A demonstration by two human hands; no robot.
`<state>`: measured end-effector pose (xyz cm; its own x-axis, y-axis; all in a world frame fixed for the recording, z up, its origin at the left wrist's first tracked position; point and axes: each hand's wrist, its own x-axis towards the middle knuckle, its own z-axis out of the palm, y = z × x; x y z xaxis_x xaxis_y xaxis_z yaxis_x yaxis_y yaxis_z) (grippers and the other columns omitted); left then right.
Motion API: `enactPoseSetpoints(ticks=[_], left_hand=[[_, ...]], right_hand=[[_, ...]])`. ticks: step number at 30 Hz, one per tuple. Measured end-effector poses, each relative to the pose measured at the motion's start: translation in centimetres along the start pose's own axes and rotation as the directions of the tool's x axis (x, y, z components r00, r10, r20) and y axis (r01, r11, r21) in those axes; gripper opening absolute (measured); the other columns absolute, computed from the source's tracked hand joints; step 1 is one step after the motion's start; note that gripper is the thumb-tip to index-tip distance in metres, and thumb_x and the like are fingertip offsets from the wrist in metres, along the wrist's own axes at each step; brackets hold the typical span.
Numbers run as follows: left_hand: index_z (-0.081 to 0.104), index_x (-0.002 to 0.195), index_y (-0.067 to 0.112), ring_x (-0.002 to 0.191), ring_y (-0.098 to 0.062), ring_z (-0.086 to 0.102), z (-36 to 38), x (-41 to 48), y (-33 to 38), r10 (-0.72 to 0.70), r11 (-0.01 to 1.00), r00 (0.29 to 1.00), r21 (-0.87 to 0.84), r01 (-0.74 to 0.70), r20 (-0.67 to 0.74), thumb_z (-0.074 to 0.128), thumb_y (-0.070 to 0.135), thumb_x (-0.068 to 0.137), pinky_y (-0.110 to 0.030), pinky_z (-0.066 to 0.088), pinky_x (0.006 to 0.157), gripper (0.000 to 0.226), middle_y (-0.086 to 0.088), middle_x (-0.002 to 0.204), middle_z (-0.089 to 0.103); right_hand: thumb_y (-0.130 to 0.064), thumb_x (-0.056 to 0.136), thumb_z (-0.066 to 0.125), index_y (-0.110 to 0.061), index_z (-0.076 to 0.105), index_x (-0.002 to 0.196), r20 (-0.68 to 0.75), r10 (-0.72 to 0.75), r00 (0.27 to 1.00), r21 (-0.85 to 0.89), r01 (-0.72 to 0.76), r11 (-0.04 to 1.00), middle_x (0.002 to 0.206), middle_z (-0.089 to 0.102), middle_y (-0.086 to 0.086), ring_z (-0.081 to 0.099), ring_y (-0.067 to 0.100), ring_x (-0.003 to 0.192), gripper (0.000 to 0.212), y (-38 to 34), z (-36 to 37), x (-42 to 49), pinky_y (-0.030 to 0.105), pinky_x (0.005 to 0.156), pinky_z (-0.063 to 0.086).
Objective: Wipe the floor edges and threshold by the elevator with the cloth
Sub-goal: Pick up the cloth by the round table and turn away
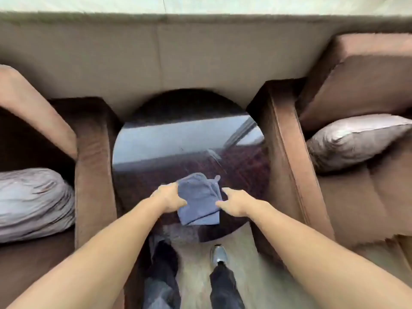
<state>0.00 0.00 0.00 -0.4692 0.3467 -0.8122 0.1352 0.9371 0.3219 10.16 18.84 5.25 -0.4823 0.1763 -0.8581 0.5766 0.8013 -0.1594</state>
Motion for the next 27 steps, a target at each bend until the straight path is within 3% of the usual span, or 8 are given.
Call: enactPoseSetpoints(ticks=[5,8,10,12,15,19,23,27], left_hand=[[0.050,0.120,0.007,0.116,-0.038,0.058,6.3,3.0,-2.5,-0.162,0.947,0.983,-0.292,0.130,-0.088,0.066,0.035,0.082,-0.035,0.043,0.083,0.050,-0.018,0.124,0.064],[0.058,0.110,0.005,0.111,-0.037,0.061,8.7,3.8,-2.0,-0.269,0.855,0.945,-0.497,0.146,-0.185,0.069,0.034,0.082,-0.032,0.040,0.078,0.042,-0.016,0.114,0.069],[0.068,0.099,0.007,0.103,-0.034,0.067,9.9,3.9,-1.4,-0.318,0.738,0.939,-0.657,0.156,-0.134,0.070,0.031,0.079,-0.030,0.047,0.076,0.031,-0.013,0.104,0.073],[0.070,0.094,0.008,0.097,-0.032,0.070,10.6,3.0,-0.3,-0.314,0.466,0.949,-0.874,0.138,-0.017,0.071,0.023,0.078,-0.041,0.059,0.080,0.022,-0.013,0.099,0.075],[0.066,0.097,0.012,0.086,-0.030,0.069,10.8,-1.3,1.8,-0.267,0.189,0.963,-0.978,0.090,0.037,0.063,0.009,0.085,-0.044,0.060,0.073,0.014,-0.014,0.095,0.073],[0.062,0.097,0.015,0.066,-0.026,0.061,10.0,-11.6,3.3,-0.254,0.009,0.965,-0.998,-0.060,-0.060,0.057,0.005,0.075,-0.030,0.049,0.056,0.024,-0.012,0.080,0.064],[0.065,0.111,0.011,0.071,-0.028,0.062,9.6,-23.4,2.5,-0.247,-0.110,0.945,-0.963,-0.248,-0.215,0.058,0.006,0.057,-0.031,0.049,0.058,0.054,-0.017,0.096,0.064],[0.064,0.118,0.002,0.089,-0.034,0.064,10.7,-34.6,-0.9,-0.376,-0.141,0.857,-0.892,-0.429,-0.353,0.058,0.006,0.061,-0.037,0.051,0.070,0.057,-0.023,0.105,0.068]], right_hand=[[-0.036,0.093,0.051,-0.011,0.033,0.148,0.043,0.035,0.998,0.063,-0.037,0.997,0.152,0.038,0.023,0.040,0.035,0.137,0.063,0.6,6.4,5.6,0.035,0.111,0.033],[-0.030,0.085,0.062,-0.013,0.043,0.127,-0.203,0.107,0.973,0.287,-0.045,0.957,0.128,0.046,0.020,0.053,0.040,0.113,0.050,0.7,8.4,7.9,0.039,0.096,0.044],[-0.024,0.081,0.067,-0.012,0.043,0.112,-0.297,0.241,0.924,0.543,-0.044,0.839,0.115,0.055,0.016,0.058,0.034,0.099,0.041,0.8,8.8,8.6,0.034,0.083,0.046],[-0.024,0.079,0.071,-0.014,0.045,0.099,-0.121,0.290,0.949,0.793,-0.084,0.604,0.101,0.063,0.012,0.062,0.027,0.082,0.034,1.0,8.7,8.6,0.036,0.074,0.052],[-0.011,0.088,0.064,-0.012,0.059,0.093,0.100,0.062,0.993,0.864,-0.118,0.490,0.085,0.063,0.011,0.058,0.021,0.069,0.007,1.5,7.8,5.5,0.032,0.064,0.051],[-0.005,0.084,0.059,-0.020,0.065,0.091,0.062,-0.119,0.991,0.860,0.007,0.510,0.090,0.069,0.007,0.063,0.023,0.077,0.017,2.0,5.3,-3.8,0.035,0.074,0.051],[0.000,0.084,0.055,-0.019,0.065,0.101,0.072,-0.313,0.947,0.900,0.074,0.430,0.091,0.071,0.003,0.065,0.023,0.083,0.027,1.0,3.7,-13.6,0.033,0.075,0.052],[0.000,0.085,0.053,-0.020,0.065,0.108,0.147,-0.567,0.810,0.876,0.159,0.455,0.097,0.074,0.002,0.067,0.020,0.083,0.033,-3.9,5.9,-21.9,0.028,0.070,0.053]])
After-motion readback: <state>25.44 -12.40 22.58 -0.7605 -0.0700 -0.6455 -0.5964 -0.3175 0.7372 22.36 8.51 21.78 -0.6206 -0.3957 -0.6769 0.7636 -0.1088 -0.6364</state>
